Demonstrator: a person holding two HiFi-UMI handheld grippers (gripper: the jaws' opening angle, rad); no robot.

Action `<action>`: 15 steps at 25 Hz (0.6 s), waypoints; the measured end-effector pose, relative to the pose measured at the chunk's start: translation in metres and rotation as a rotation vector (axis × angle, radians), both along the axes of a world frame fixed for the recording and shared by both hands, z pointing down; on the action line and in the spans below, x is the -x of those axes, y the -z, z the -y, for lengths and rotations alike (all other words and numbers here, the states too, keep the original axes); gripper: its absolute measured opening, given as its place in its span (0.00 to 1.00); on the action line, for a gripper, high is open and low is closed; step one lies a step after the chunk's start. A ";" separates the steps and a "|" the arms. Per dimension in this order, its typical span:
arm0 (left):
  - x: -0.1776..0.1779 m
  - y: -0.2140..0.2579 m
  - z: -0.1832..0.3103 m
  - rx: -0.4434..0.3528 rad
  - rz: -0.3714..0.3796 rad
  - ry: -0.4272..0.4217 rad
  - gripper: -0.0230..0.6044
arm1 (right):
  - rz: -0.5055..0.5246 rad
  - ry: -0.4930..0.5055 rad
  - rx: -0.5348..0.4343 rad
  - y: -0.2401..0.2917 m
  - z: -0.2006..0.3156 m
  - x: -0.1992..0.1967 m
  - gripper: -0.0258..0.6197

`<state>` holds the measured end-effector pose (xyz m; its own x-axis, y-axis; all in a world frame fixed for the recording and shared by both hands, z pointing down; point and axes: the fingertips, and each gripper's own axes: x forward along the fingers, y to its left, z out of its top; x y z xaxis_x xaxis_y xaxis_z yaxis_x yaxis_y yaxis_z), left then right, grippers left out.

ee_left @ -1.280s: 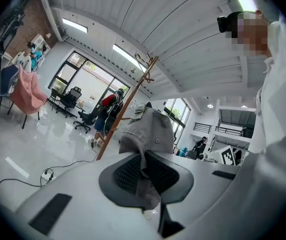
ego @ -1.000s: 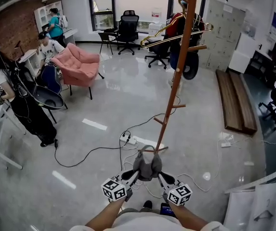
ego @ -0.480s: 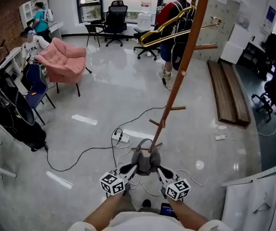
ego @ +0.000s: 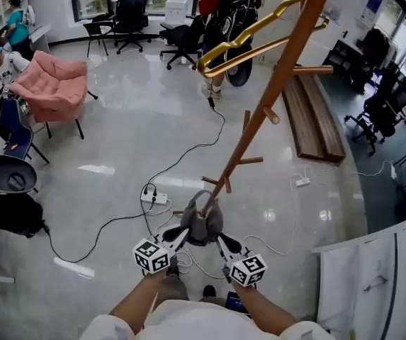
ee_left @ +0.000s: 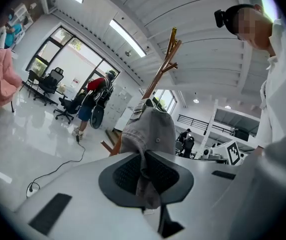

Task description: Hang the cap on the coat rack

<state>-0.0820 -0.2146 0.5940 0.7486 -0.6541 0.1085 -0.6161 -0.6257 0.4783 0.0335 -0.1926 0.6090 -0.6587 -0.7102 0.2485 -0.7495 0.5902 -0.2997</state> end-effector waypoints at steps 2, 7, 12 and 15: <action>0.000 -0.007 0.017 0.007 0.001 -0.021 0.09 | -0.005 -0.026 0.013 -0.006 0.013 0.001 0.08; 0.007 -0.030 0.057 0.037 -0.005 -0.053 0.09 | -0.040 -0.083 0.049 -0.027 0.045 0.009 0.08; 0.007 -0.058 0.090 0.082 -0.037 -0.063 0.09 | -0.074 -0.126 0.061 -0.044 0.070 0.010 0.08; 0.006 -0.077 0.104 0.113 -0.045 -0.076 0.09 | -0.111 -0.144 0.088 -0.062 0.081 0.010 0.08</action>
